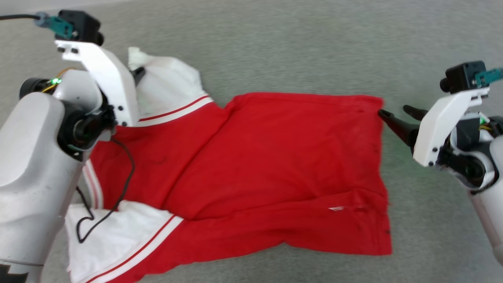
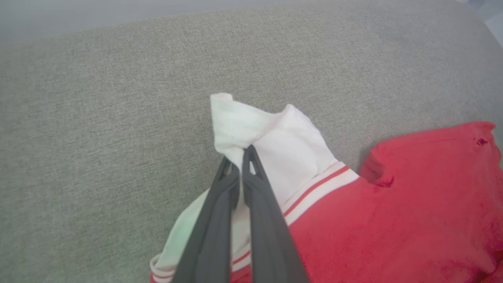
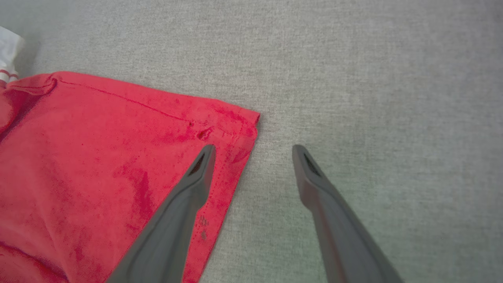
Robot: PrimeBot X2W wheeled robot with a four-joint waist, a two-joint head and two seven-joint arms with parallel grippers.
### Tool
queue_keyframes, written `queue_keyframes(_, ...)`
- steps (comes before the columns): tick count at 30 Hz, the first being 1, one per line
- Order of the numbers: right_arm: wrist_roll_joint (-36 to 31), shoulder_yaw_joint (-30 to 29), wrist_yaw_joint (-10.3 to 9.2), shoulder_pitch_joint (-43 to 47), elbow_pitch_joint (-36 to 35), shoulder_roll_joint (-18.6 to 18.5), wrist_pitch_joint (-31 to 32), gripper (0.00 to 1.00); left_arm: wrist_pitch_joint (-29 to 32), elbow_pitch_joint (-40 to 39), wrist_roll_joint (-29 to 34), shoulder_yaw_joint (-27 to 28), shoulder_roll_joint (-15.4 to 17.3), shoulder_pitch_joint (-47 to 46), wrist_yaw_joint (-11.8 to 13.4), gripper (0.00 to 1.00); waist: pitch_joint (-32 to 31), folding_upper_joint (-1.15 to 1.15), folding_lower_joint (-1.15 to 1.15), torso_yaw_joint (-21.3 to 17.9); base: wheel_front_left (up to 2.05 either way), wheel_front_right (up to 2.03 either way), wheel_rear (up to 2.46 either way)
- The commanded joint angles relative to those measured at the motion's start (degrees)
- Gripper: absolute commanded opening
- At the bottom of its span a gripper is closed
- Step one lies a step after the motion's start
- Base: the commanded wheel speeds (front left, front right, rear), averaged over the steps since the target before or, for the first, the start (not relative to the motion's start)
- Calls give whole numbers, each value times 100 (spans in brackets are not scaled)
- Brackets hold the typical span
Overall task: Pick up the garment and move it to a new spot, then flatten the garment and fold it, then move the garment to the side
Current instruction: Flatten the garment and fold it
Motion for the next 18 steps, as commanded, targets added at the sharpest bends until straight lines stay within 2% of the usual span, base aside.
queue_keyframes(1, -39, 34, -2, -124, 93, -3, 99, 100, -57, -36, 20, -20, -49, -81, -33, 0, 59, 0, 0, 278, 0, 0, 0)
queue_keyframes(8, -202, 151, -1, -585, 991, 161, 788, 100, -322, -164, 75, -120, -245, -125, -182, 0, 196, 0, 0, 607, 0, 0, 0)
queue_keyframes(9, -150, 265, -1, -481, 1430, 302, 1271, 33, -411, -124, 43, -135, -285, -90, -244, 0, 162, 0, 0, 677, 0, 0, 0)
queue_keyframes(10, -141, 283, -1, -470, 1521, 330, 1378, 1, -430, -104, 33, -141, -290, -69, -263, 0, 139, 0, 0, 691, 0, 0, 0)
queue_keyframes(13, -147, 330, -1, -488, 1562, 337, 1374, 0, -503, -50, 20, -147, -291, 12, -289, 0, 43, 0, 0, 710, 0, 0, 0)
queue_keyframes(18, -319, 318, -2, -807, 1251, 81, 672, 0, -776, 40, 15, -29, -236, 89, -291, 0, -153, 0, 0, 700, 0, 0, 0)
